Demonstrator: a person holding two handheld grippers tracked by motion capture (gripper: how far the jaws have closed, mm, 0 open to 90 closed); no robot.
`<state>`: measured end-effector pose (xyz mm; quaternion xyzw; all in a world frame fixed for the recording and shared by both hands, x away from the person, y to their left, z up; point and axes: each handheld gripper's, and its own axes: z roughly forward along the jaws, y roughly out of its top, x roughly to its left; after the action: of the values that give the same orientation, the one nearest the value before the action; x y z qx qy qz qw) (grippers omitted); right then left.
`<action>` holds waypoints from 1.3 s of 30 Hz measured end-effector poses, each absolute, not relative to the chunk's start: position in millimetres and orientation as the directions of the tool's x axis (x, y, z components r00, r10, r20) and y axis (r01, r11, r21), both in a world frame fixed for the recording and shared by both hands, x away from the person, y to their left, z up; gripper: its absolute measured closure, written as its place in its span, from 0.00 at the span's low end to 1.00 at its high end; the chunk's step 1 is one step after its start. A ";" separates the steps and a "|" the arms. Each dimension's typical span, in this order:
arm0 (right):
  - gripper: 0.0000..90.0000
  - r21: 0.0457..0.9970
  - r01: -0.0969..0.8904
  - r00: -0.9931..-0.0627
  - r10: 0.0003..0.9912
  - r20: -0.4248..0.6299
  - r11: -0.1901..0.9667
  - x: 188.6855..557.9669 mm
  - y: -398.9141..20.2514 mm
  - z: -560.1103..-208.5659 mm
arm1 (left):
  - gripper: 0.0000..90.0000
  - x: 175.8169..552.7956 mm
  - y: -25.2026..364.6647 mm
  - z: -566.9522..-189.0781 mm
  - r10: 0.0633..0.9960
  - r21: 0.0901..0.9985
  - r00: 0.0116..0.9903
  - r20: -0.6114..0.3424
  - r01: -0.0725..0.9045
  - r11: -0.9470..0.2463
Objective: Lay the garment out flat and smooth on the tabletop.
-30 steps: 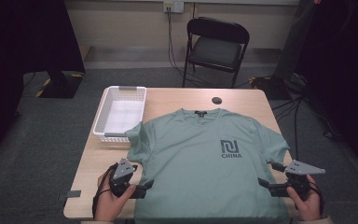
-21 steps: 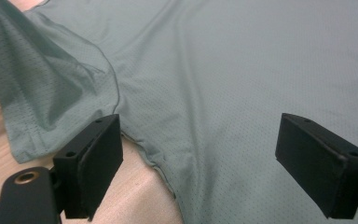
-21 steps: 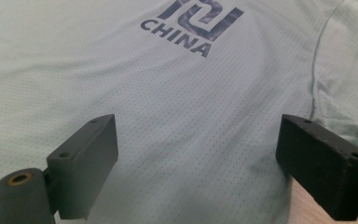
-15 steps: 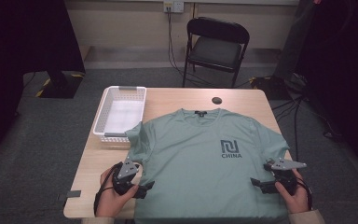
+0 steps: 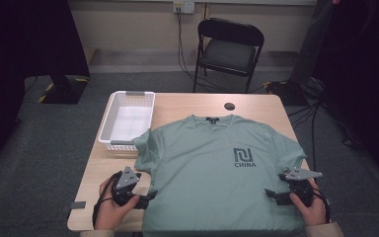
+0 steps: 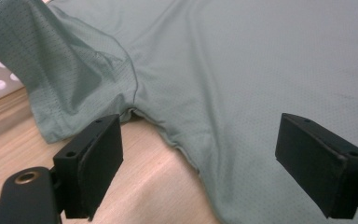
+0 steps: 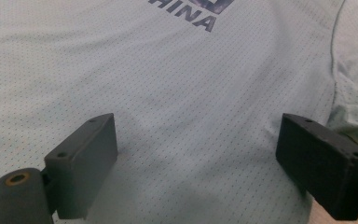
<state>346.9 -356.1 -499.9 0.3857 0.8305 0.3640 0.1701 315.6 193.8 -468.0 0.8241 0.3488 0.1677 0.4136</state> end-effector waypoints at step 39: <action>0.12 0.736 0.516 -0.645 0.764 -0.002 0.438 347.1 -356.2 -500.0 | 0.16 310.6 220.3 -475.4 0.710 0.780 0.704 -0.010 0.450 -0.435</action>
<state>347.1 -356.2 -500.0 0.3852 0.8308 0.3639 0.1701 310.6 220.3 -475.4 0.8313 0.3489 0.1623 0.4012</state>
